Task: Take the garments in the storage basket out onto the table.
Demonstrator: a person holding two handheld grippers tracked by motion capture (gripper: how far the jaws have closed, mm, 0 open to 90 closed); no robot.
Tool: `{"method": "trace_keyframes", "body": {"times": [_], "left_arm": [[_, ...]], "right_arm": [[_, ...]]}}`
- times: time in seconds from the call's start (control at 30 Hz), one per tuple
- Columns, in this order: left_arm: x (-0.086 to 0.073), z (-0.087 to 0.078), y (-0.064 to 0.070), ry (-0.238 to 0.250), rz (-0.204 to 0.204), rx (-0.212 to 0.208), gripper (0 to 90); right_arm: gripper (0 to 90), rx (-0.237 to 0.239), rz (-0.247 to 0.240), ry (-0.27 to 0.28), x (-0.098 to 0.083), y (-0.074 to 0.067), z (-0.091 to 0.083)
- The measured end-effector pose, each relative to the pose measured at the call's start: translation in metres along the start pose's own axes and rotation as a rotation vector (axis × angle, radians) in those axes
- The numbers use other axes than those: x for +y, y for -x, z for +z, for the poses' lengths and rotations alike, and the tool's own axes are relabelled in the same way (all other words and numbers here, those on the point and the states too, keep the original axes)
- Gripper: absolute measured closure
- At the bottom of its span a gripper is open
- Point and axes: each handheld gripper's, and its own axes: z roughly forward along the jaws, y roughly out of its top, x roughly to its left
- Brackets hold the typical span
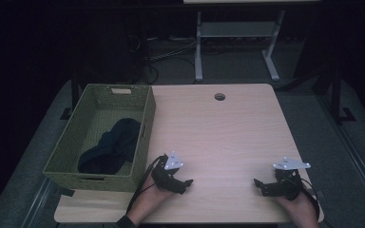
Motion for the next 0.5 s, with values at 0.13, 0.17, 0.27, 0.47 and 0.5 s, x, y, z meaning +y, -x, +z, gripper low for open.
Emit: {"method": "trace_keyframes", "body": {"times": [0.13, 0.17, 0.27, 0.47, 0.5], "left_arm": [[0.0001, 0.0001, -0.0001, 0.000, 0.001, -0.001, 12.8], [0.0004, 0.0004, -0.0002, -0.001, 0.003, -0.001, 12.8], [0.0006, 0.0004, -0.0002, -0.002, 0.005, 0.000, 12.6], [0.0011, 0.0004, -0.0007, -0.003, 0.006, -0.005, 12.9], [0.0011, 0.0004, -0.0007, -0.003, 0.006, -0.005, 13.2]], "right_arm": [[2.1, 0.000, 0.001, 0.000, -0.0001, -0.0001, -0.0001], [2.1, 0.000, 0.001, 0.000, -0.0001, -0.0001, -0.0001], [2.1, -0.001, 0.002, 0.001, -0.0003, -0.0003, -0.0003], [2.1, 0.000, 0.002, 0.000, -0.0002, -0.0003, -0.0003], [2.1, 0.000, 0.002, 0.000, -0.0002, -0.0003, -0.0003]]}}
